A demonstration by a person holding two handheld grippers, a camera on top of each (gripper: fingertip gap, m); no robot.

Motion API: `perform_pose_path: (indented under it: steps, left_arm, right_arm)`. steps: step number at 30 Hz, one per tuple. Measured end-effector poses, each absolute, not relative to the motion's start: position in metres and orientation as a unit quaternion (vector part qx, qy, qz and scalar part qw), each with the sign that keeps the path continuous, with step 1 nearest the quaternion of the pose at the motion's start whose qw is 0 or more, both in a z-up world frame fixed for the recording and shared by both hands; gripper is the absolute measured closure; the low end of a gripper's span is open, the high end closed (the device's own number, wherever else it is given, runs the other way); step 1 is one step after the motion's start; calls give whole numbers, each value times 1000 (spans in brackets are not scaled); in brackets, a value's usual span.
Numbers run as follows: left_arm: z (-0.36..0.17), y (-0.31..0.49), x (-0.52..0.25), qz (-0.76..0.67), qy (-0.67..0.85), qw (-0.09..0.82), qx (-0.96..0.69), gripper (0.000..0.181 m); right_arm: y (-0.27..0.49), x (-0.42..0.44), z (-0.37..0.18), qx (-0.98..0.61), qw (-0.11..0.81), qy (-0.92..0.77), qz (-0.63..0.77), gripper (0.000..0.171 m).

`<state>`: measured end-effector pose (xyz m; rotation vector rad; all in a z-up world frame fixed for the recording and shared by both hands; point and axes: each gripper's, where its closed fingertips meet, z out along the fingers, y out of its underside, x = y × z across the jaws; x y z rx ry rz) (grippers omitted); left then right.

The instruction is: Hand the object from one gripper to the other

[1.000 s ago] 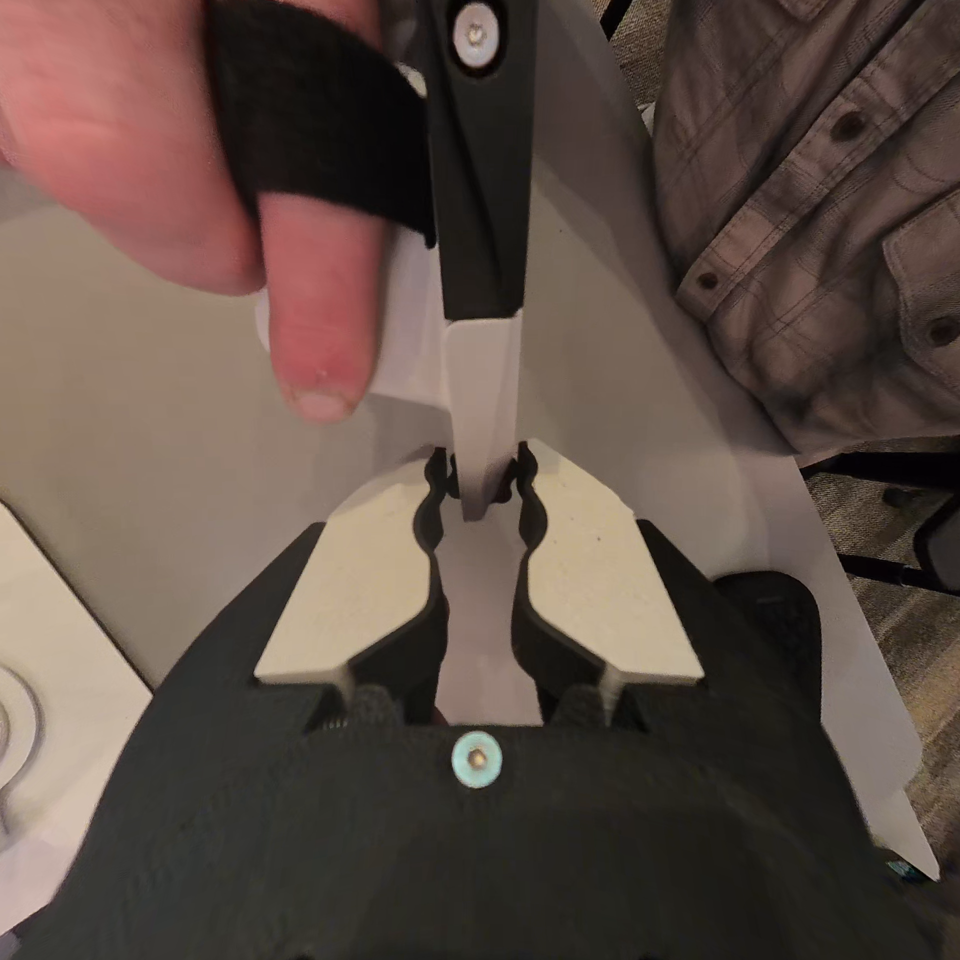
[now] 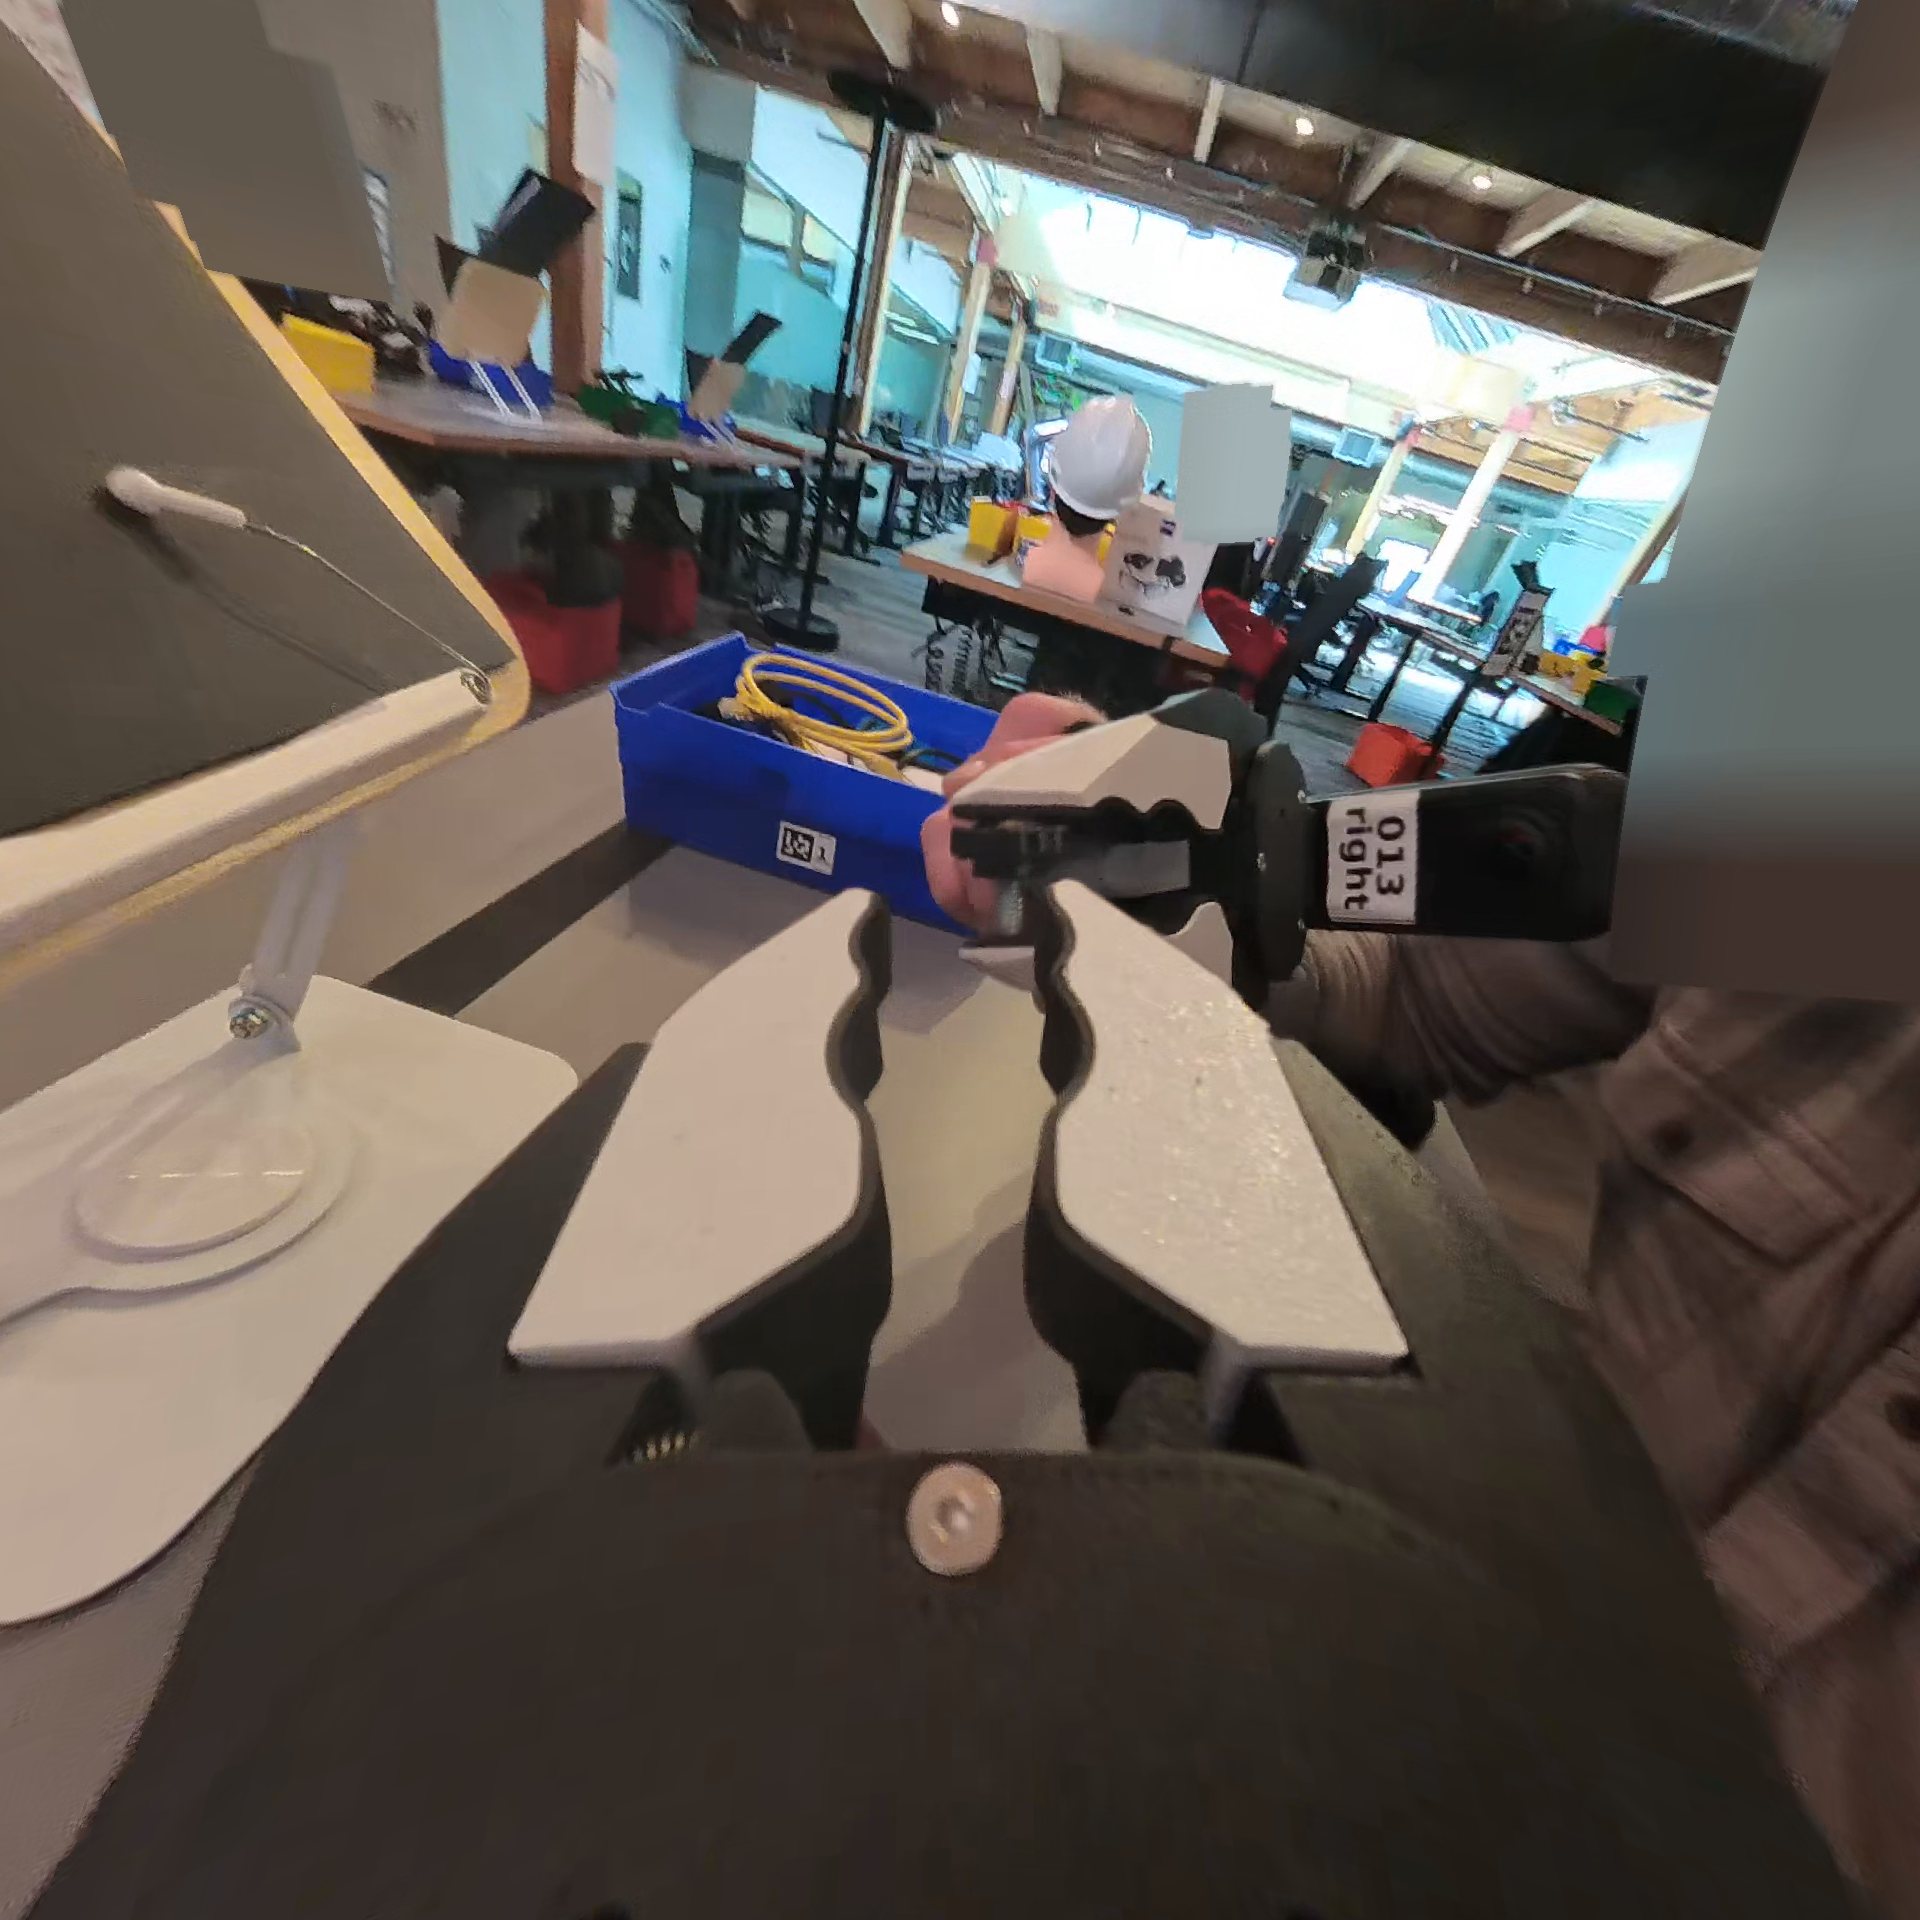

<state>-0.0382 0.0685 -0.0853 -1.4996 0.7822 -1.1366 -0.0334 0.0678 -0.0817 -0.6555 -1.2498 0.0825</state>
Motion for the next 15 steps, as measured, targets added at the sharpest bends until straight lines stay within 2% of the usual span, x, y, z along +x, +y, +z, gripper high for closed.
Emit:
perform_pose_path:
  steps: [5, 9, 15]
  left_arm:
    - [-93, 64, -25, -438, 348, 540, -629, 158]
    - [-91, 67, -21, -412, 352, 557, -629, 168]
    - [-96, 70, -20, -378, 369, 559, -640, 168]
  right_arm:
    - [68, -36, -86, -303, 755, -581, 32, 150]
    - [69, -35, -86, -306, 755, -579, 27, 150]
    - [72, -35, -87, -310, 755, -578, 13, 150]
